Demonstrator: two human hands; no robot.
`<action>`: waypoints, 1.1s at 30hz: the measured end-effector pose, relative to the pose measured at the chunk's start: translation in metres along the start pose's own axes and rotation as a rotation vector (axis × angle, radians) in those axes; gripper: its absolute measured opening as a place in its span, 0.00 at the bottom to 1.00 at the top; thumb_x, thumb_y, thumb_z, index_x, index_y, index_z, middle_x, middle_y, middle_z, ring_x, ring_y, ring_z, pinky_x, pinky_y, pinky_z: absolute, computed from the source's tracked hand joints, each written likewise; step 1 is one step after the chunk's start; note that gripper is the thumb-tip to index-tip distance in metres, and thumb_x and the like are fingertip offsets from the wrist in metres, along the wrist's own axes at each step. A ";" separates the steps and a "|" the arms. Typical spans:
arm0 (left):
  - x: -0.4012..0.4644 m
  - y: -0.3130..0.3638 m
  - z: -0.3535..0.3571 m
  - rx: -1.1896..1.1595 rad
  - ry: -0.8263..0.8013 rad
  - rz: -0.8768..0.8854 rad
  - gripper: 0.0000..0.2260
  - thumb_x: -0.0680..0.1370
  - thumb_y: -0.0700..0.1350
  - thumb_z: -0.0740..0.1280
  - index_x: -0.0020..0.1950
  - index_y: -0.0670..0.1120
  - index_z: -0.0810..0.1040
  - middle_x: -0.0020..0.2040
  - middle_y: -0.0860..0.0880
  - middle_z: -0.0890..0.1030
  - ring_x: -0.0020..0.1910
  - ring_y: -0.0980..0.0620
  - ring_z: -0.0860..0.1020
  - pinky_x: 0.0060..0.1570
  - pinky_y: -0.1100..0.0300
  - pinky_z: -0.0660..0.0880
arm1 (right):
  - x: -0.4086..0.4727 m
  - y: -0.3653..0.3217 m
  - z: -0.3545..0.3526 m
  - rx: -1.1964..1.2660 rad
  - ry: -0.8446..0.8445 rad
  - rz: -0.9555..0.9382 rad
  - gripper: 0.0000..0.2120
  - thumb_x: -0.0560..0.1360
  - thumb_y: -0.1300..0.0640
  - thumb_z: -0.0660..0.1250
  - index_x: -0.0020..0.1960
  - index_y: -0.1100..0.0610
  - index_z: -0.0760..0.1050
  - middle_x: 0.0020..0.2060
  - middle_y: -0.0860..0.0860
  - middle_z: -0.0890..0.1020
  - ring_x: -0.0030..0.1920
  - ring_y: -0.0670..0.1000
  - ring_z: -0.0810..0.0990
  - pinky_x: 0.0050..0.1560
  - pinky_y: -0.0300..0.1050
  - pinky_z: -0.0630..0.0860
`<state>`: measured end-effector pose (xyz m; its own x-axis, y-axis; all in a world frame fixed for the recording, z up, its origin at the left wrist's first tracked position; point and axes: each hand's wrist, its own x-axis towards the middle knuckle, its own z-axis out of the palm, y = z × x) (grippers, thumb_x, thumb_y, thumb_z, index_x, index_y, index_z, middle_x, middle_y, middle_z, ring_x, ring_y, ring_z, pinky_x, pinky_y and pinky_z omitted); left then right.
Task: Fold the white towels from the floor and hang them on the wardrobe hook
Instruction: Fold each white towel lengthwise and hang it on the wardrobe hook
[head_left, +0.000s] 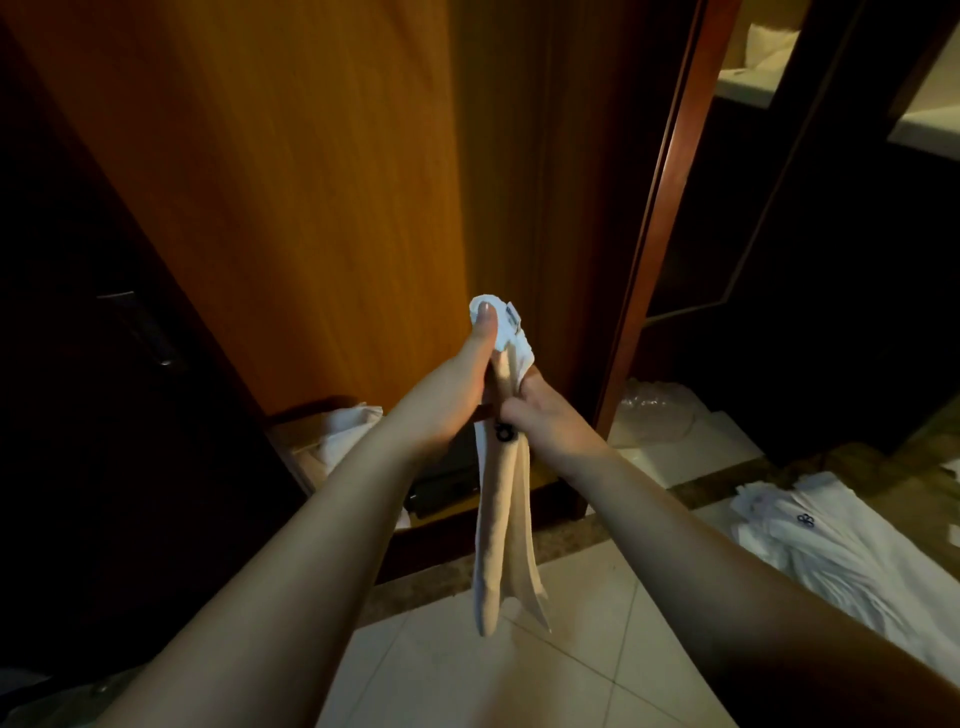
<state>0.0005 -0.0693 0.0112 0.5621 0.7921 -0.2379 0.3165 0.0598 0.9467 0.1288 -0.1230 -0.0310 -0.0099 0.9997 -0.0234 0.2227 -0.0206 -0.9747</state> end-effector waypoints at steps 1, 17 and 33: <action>0.000 0.006 -0.003 0.026 -0.023 -0.001 0.51 0.65 0.79 0.47 0.81 0.51 0.59 0.75 0.49 0.71 0.59 0.64 0.75 0.64 0.61 0.65 | 0.002 -0.004 0.000 -0.119 0.016 -0.010 0.33 0.76 0.58 0.67 0.79 0.50 0.59 0.64 0.55 0.77 0.65 0.53 0.76 0.68 0.52 0.74; 0.010 0.061 -0.025 0.405 -0.054 0.060 0.53 0.65 0.78 0.36 0.78 0.48 0.67 0.78 0.44 0.68 0.79 0.44 0.61 0.76 0.46 0.55 | 0.019 -0.037 -0.014 -0.157 0.380 -0.029 0.08 0.83 0.50 0.60 0.53 0.50 0.77 0.41 0.48 0.81 0.42 0.46 0.80 0.36 0.37 0.71; 0.028 0.080 -0.048 -0.161 -0.010 0.318 0.21 0.69 0.55 0.78 0.57 0.45 0.82 0.54 0.45 0.86 0.53 0.45 0.85 0.45 0.57 0.82 | 0.050 -0.127 -0.106 0.390 0.122 -0.199 0.23 0.74 0.46 0.73 0.62 0.60 0.77 0.56 0.57 0.86 0.58 0.57 0.85 0.55 0.51 0.82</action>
<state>0.0046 -0.0134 0.0913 0.6210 0.7804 0.0728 0.0006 -0.0933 0.9956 0.2037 -0.0688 0.1150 0.1052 0.9787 0.1765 -0.1562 0.1915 -0.9690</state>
